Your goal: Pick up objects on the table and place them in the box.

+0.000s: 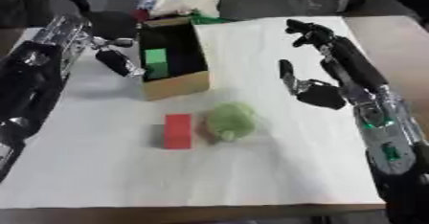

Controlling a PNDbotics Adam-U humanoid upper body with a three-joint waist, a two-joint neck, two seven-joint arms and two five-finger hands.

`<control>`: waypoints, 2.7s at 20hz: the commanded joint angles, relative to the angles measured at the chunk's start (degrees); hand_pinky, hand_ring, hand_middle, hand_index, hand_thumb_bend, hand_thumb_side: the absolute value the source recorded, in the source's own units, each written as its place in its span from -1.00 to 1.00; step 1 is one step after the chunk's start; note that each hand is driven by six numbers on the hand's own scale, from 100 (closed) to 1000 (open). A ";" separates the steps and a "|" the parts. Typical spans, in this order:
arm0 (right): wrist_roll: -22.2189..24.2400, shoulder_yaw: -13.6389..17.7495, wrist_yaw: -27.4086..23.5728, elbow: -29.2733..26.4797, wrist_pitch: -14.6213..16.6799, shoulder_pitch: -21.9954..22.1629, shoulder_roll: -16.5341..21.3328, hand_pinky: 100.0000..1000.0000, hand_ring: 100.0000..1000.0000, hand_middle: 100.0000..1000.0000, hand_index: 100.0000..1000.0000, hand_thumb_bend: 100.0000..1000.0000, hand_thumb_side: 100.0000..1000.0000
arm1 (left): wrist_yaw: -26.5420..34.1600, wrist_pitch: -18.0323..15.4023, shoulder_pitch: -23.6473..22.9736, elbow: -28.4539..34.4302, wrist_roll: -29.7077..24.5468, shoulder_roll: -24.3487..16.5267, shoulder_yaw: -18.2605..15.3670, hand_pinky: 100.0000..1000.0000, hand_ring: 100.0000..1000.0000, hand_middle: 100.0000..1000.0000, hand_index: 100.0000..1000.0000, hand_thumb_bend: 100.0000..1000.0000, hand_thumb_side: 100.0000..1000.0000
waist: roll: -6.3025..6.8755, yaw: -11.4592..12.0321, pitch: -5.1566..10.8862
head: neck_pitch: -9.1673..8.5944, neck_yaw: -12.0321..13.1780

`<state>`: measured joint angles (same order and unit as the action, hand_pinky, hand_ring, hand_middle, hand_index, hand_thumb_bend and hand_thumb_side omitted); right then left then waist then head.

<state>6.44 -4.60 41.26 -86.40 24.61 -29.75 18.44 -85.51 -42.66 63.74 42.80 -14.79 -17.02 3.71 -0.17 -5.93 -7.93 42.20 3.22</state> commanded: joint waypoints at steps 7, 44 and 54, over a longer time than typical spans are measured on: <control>4.73 -3.12 0.19 5.49 2.19 -3.98 4.65 0.52 0.44 0.66 1.00 -1.00 0.24 | 18.37 -3.81 -1.88 11.13 0.39 -6.20 2.02 0.55 0.40 0.43 0.94 -1.00 0.18 | -0.62 0.81 1.23 | -0.40 -1.06; 29.97 -16.18 7.75 23.69 15.17 -15.13 0.57 0.56 0.36 -0.03 0.40 -0.88 0.11 | 54.08 1.52 -15.55 34.95 -18.86 -14.88 5.05 0.50 0.34 0.37 0.94 -1.00 0.35 | -1.80 3.18 1.83 | -0.58 -2.98; 19.34 -11.70 8.34 20.74 12.34 -18.23 2.31 0.48 0.10 -0.50 -0.04 -1.00 -0.13 | 56.45 1.83 -16.14 35.76 -19.64 -14.99 4.77 0.49 0.33 0.36 0.94 -1.00 0.35 | -1.65 3.57 2.09 | -0.60 -2.79</control>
<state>26.51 -17.52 49.16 -64.35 36.95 -46.46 19.23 -29.83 -35.02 46.80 77.42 -28.39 -30.42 9.27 -1.99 -2.32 -7.00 42.03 0.37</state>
